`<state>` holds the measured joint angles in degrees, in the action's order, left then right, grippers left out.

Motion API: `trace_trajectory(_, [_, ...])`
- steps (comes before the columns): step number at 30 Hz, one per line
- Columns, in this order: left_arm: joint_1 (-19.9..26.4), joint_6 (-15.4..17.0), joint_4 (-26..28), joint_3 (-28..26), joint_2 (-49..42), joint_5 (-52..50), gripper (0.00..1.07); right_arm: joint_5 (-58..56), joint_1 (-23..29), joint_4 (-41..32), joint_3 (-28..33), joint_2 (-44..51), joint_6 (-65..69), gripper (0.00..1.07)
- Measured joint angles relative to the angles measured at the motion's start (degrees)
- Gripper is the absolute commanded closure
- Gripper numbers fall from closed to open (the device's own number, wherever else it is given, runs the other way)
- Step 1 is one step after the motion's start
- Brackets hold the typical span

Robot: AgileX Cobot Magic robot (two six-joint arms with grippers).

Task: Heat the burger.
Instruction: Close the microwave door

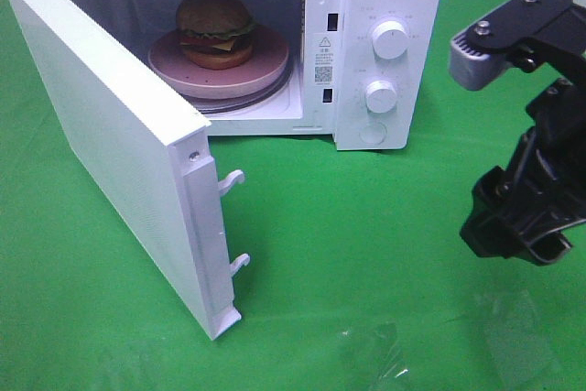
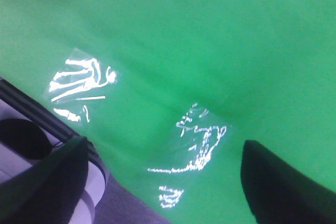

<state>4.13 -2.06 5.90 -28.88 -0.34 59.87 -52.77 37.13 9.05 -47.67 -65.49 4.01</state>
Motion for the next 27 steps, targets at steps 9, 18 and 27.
trace_trajectory(9, [0.0, 0.0, 0.0, 0.0, 0.0, 0.0, 0.05, -6.7, 0.0, -0.06, 0.0, 6.36, 2.12, 0.31])
trace_trajectory(18, [0.0, 0.0, 0.0, 0.0, 0.0, 0.0, 0.05, -10.49, 0.0, -0.06, 0.0, 13.81, 3.72, 0.31])
trace_trajectory(27, [0.0, 0.0, 0.0, 0.0, 0.0, 0.0, 0.05, -11.69, -4.35, 0.0, 6.13, 21.2, 4.18, 0.31])
